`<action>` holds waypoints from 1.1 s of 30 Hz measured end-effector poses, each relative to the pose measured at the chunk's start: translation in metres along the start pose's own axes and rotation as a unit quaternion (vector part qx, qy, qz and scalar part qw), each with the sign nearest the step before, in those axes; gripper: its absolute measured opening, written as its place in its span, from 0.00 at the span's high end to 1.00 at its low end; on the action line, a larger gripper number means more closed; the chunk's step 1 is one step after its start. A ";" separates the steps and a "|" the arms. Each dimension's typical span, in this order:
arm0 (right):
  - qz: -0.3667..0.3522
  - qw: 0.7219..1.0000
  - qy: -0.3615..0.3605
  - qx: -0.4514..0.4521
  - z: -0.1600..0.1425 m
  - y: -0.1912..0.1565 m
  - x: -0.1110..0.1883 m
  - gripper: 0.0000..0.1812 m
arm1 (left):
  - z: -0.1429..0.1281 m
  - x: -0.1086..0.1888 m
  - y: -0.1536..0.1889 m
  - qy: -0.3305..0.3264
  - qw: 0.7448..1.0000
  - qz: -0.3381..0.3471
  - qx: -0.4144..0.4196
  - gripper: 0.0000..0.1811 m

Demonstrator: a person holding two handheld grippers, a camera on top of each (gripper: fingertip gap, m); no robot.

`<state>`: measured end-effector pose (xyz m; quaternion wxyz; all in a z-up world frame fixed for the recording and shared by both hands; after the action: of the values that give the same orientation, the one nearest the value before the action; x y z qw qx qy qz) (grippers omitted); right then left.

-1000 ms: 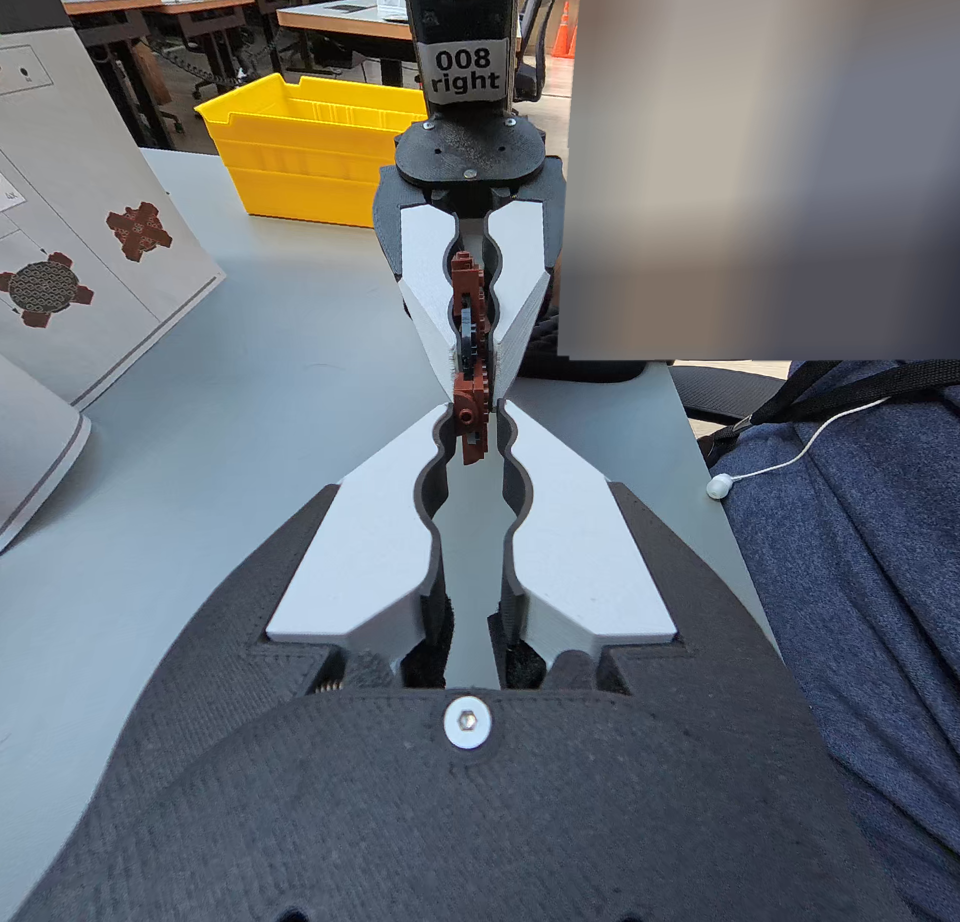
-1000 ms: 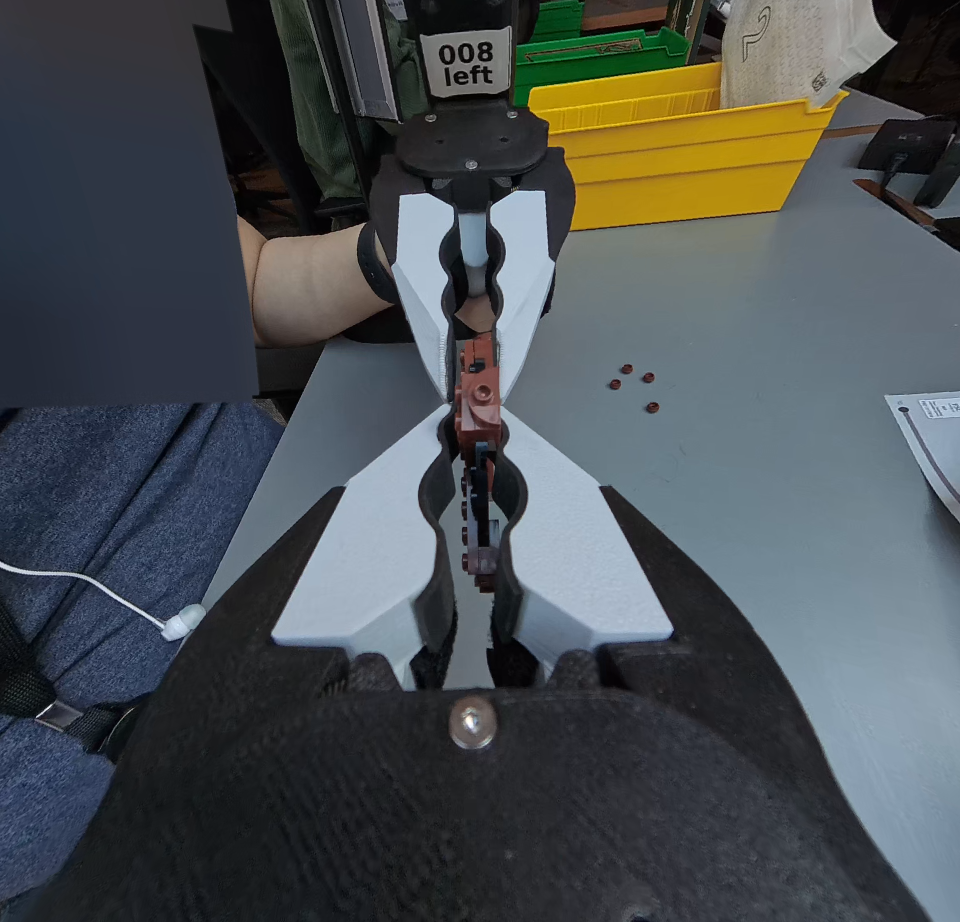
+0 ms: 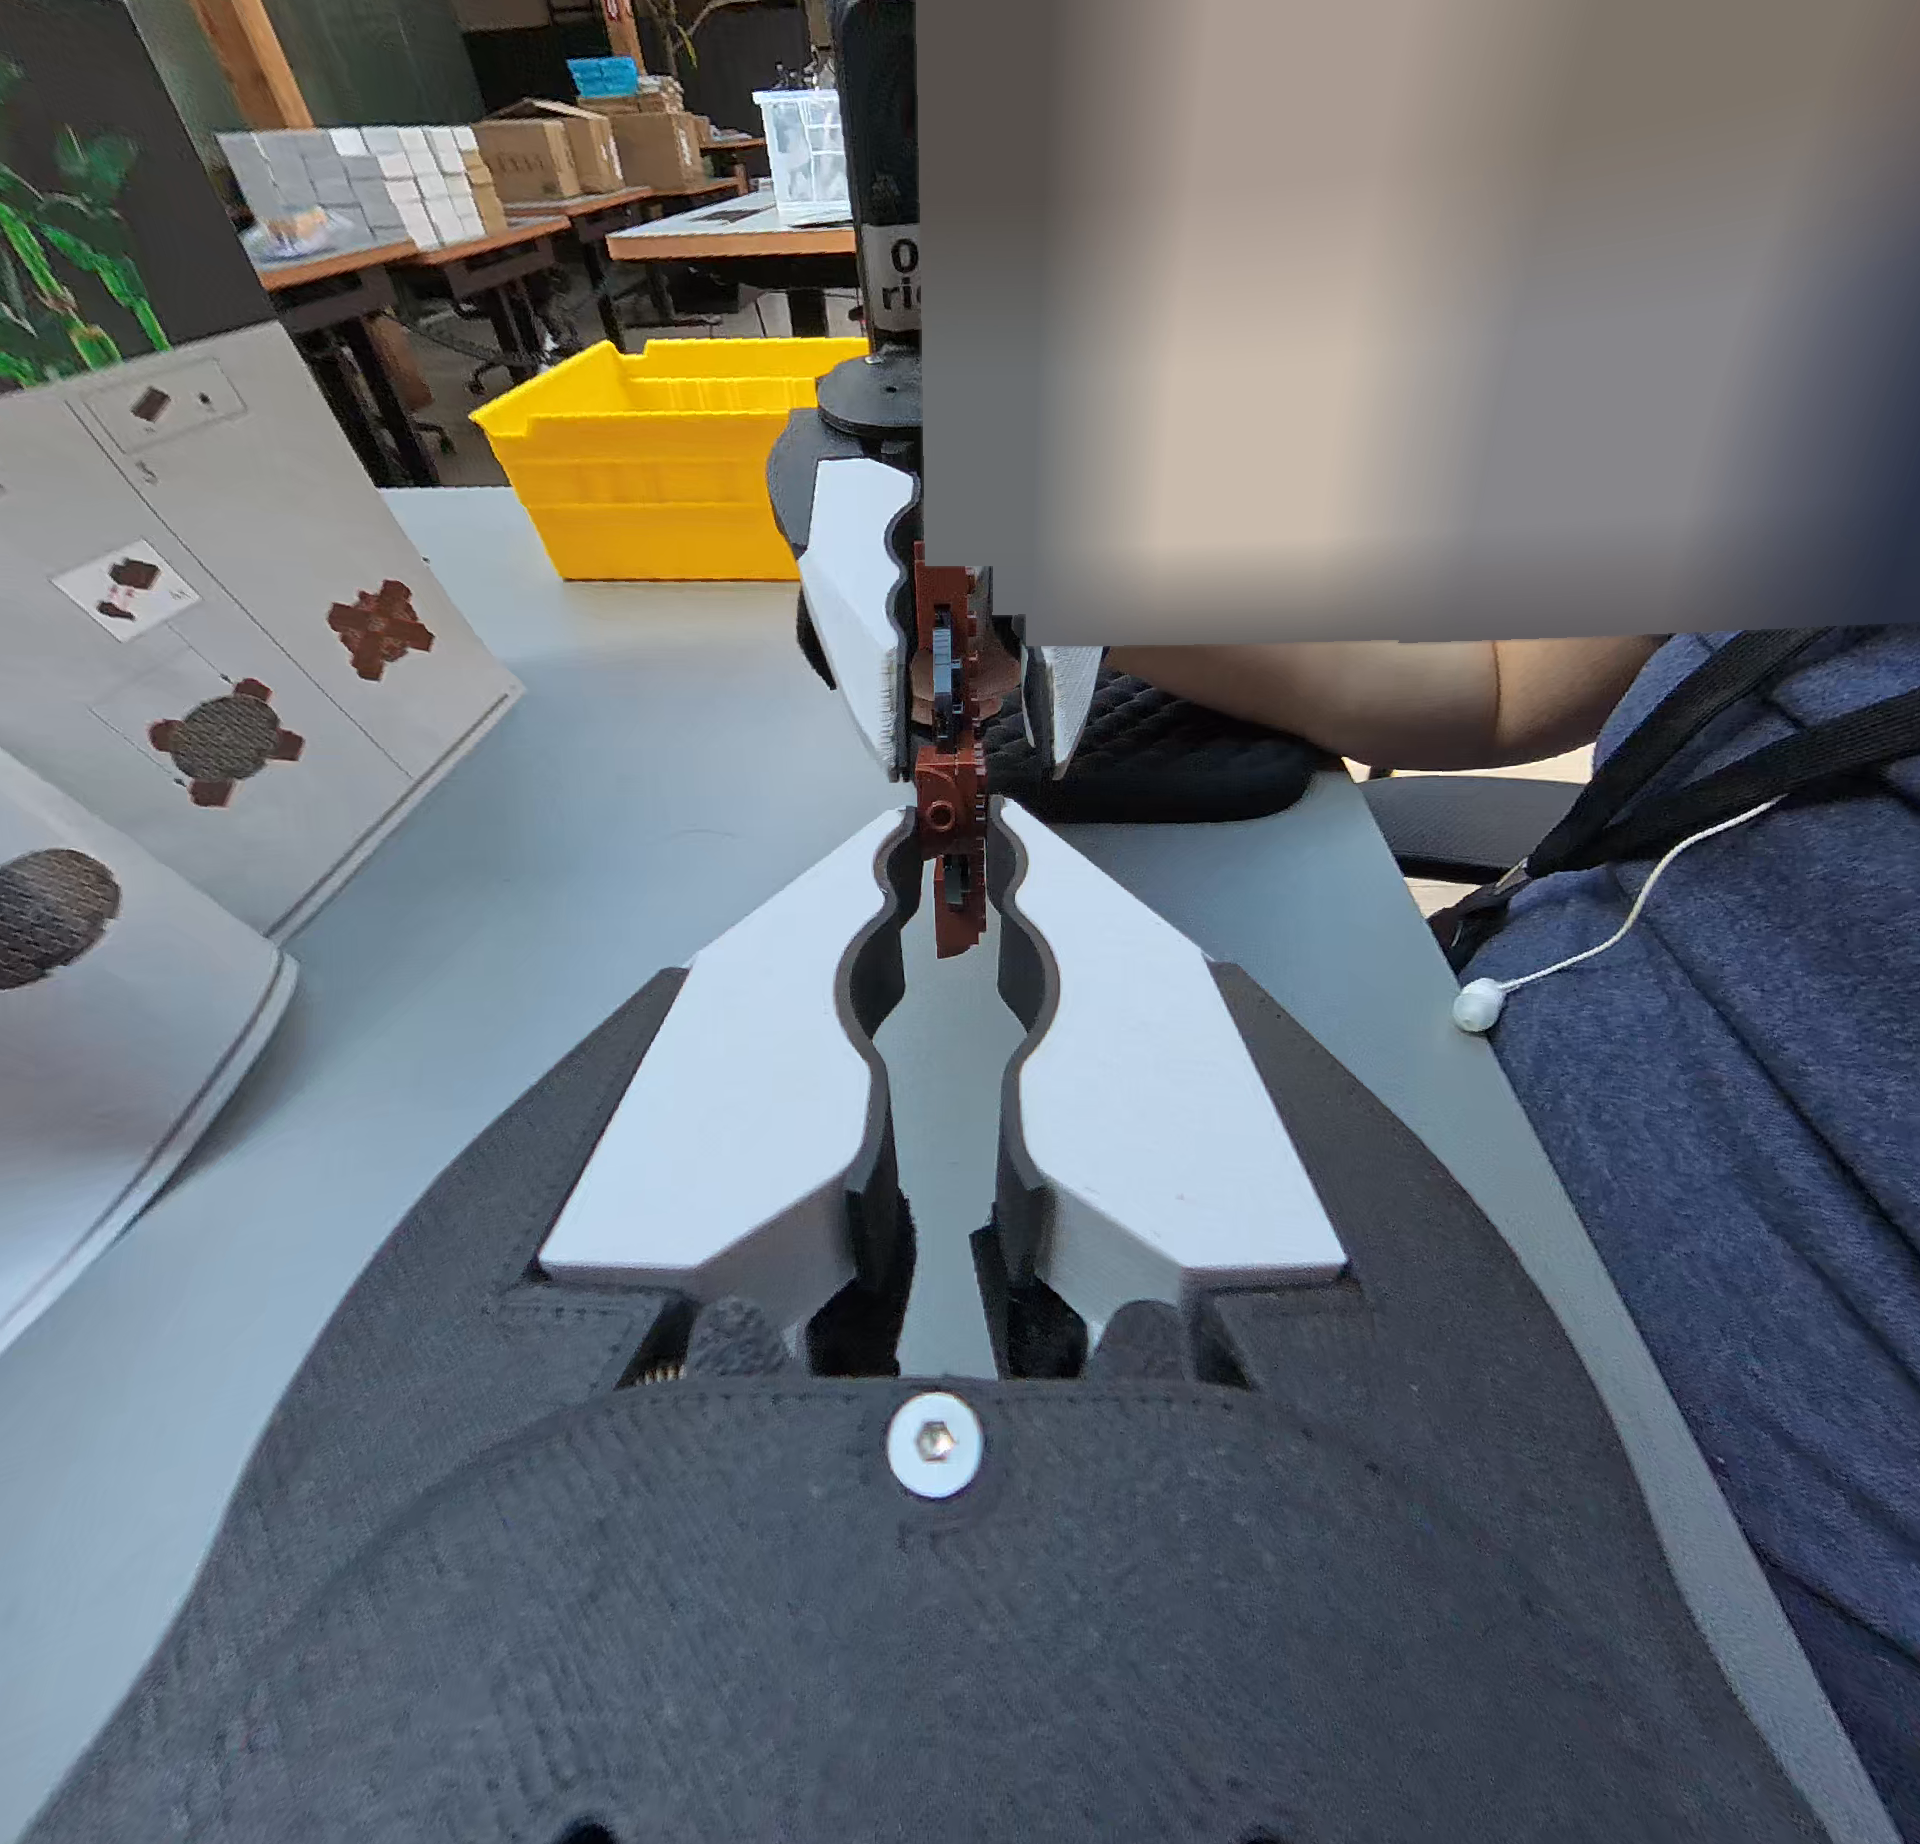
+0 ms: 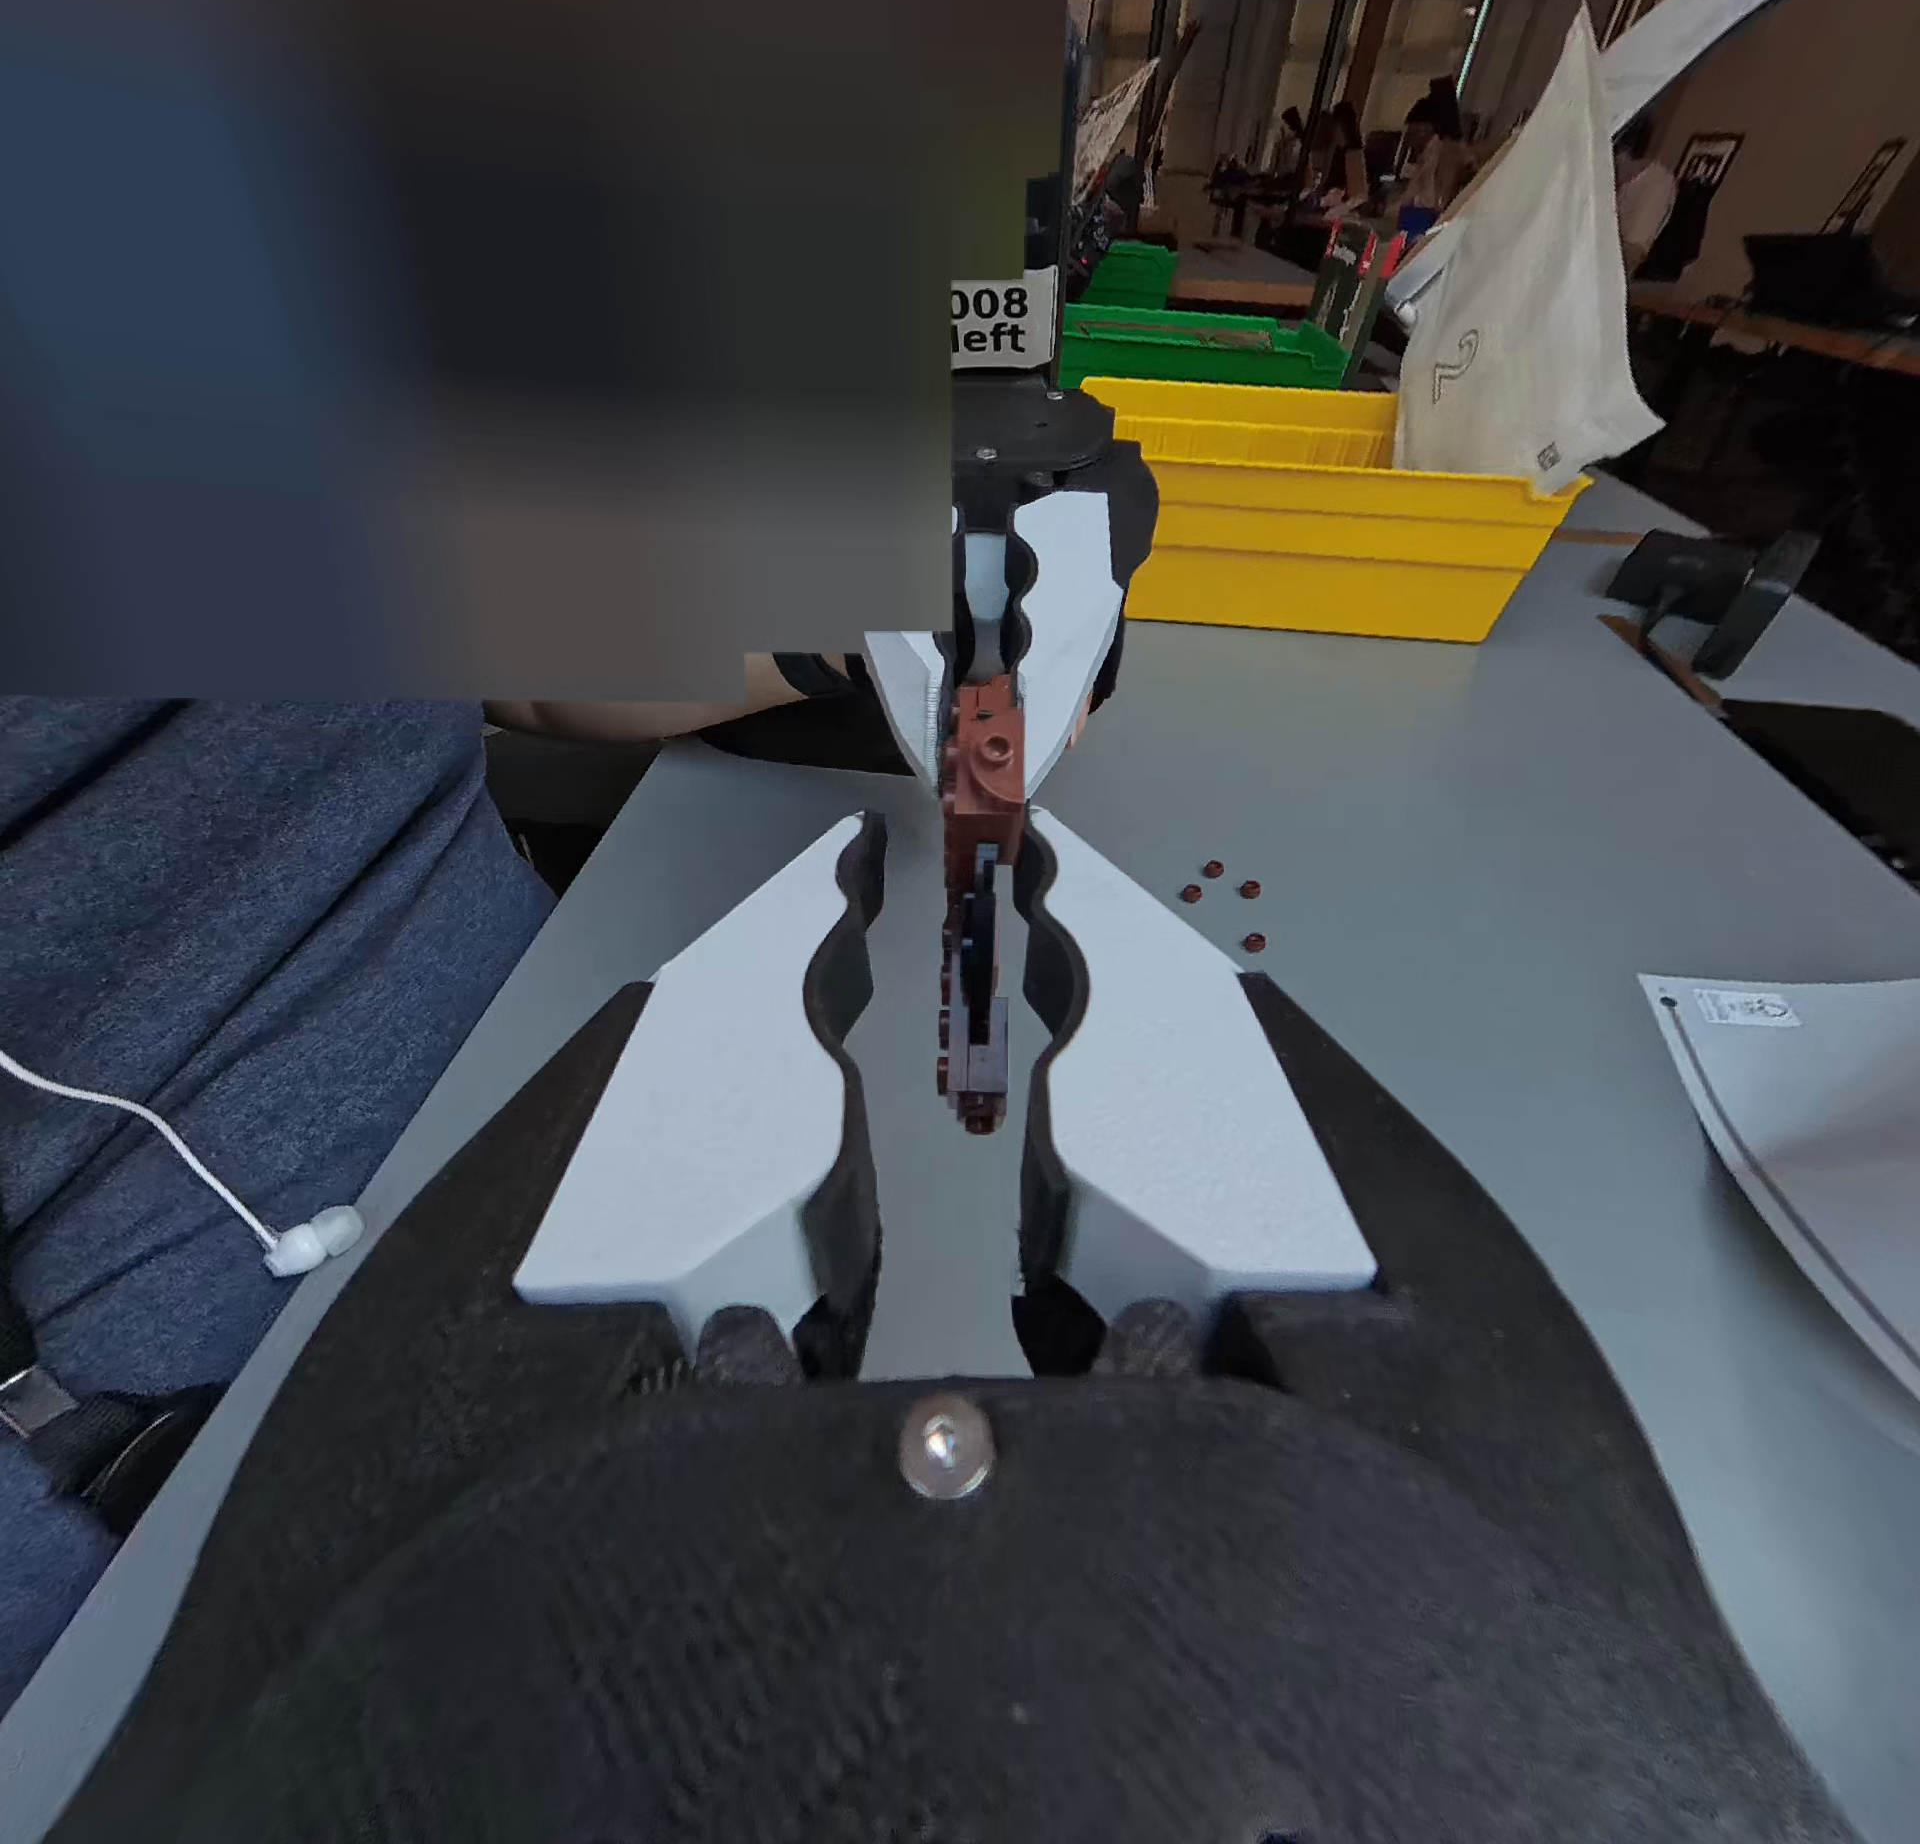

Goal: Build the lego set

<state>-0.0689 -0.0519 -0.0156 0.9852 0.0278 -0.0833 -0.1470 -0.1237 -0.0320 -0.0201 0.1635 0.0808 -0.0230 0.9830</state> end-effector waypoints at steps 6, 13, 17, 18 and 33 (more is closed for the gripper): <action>-0.014 0.991 0.007 0.131 0.010 -0.015 0.005 0.95 | 0.009 0.004 0.015 0.028 0.989 0.018 -0.146 0.95; -0.044 0.968 0.016 0.246 0.018 -0.027 0.003 0.95 | 0.011 0.006 0.026 0.048 0.968 0.034 -0.242 0.95; -0.056 0.966 0.005 0.253 0.017 -0.026 0.000 0.86 | 0.013 0.008 0.027 0.053 0.960 0.046 -0.270 0.95; -0.056 0.966 0.003 0.252 0.017 -0.026 -0.001 0.87 | 0.013 0.008 0.028 0.055 0.962 0.043 -0.265 0.95; -0.034 0.985 -0.016 0.169 0.011 -0.020 0.001 0.96 | 0.015 0.006 0.024 0.054 0.985 0.023 -0.162 0.91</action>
<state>-0.0753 -0.0716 -0.0064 0.9593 0.1946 -0.1214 -0.1647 -0.1353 -0.0537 -0.0051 0.1531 -0.0003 -0.1749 0.9726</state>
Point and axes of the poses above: each gripper's, where its closed fingertips meet, x back along the fingers, z out of its top, y = z × x across the jaws, the point moved 3 cm from there along x, back along the fingers, and after that the axes turned 2 degrees about x, right-handed, at the moved point
